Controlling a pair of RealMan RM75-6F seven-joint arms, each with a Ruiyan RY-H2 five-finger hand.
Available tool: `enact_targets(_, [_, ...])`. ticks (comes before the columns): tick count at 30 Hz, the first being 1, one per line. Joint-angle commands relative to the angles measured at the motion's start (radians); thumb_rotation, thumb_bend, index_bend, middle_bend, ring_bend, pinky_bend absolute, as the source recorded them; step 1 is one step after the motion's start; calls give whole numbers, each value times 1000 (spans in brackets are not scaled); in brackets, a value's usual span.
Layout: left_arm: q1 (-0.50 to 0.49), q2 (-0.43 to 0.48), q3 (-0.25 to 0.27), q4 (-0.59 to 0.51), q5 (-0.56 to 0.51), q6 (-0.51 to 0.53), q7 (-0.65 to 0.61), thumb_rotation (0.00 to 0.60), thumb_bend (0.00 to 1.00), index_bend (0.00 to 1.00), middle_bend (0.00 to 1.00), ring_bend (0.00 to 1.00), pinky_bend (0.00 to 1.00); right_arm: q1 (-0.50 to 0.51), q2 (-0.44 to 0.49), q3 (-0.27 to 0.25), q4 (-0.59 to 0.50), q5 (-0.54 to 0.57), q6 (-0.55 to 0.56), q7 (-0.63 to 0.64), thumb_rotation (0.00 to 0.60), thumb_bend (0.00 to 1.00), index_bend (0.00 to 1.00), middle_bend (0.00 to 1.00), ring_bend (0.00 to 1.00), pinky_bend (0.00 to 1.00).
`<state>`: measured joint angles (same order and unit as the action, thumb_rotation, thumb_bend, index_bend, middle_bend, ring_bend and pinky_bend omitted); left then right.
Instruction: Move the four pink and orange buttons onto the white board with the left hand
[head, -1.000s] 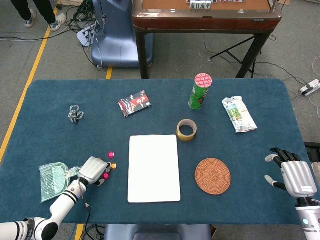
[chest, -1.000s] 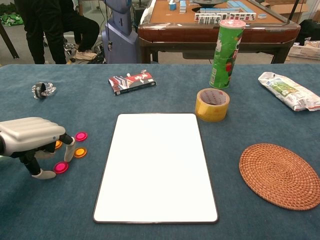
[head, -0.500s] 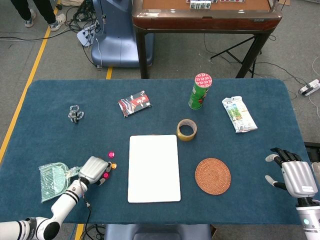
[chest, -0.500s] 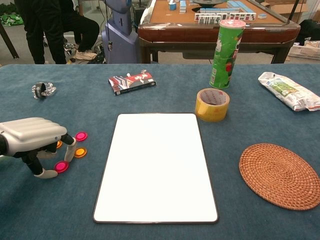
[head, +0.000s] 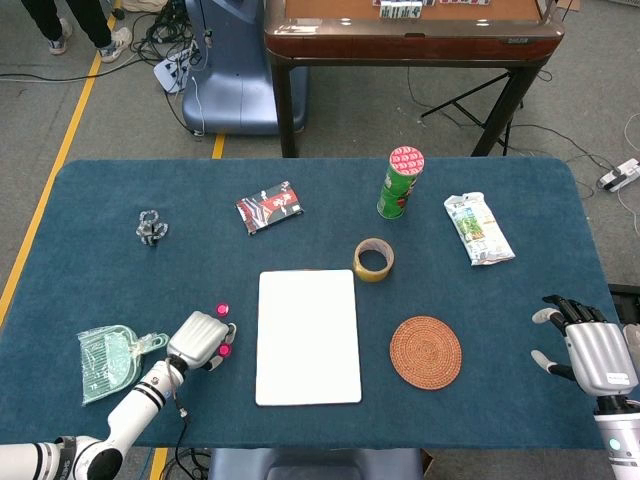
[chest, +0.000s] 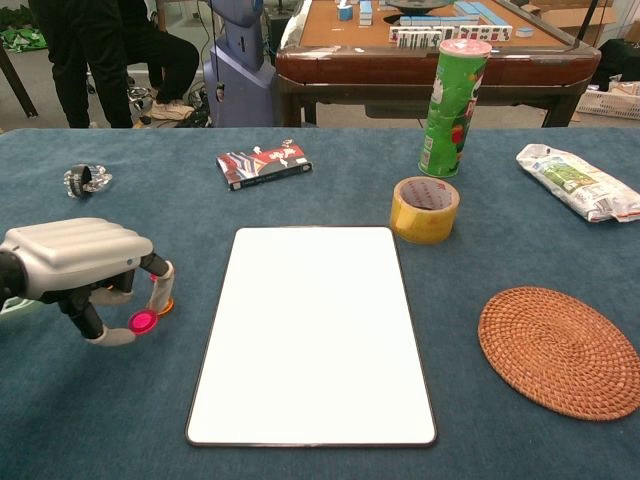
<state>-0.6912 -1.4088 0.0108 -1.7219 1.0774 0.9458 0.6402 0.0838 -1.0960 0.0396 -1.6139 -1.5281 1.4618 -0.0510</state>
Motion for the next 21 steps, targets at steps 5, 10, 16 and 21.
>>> enact_targets(5, [-51,-24,-28,-70,-27,3,76,600,360,622,1000,1000,1000,-2,4,0,-1,-3,5,8,600,10,404,260,244,321])
enact_targets(10, [-78,-62,-23,-98,-56,9,135,600,359,619,1000,1000,1000,-6,11,1,-2,-5,14,23,600,10,404,260,244,321])
enact_targets(16, [-97,-102,-13,-106,-77,20,172,600,359,603,1000,1000,1000,-9,16,2,-2,-7,20,37,600,10,404,260,244,322])
enact_targets(21, [-110,-123,-4,-93,-100,25,194,600,359,482,1000,1000,1000,-10,18,1,-2,-9,20,40,600,10,404,260,244,322])
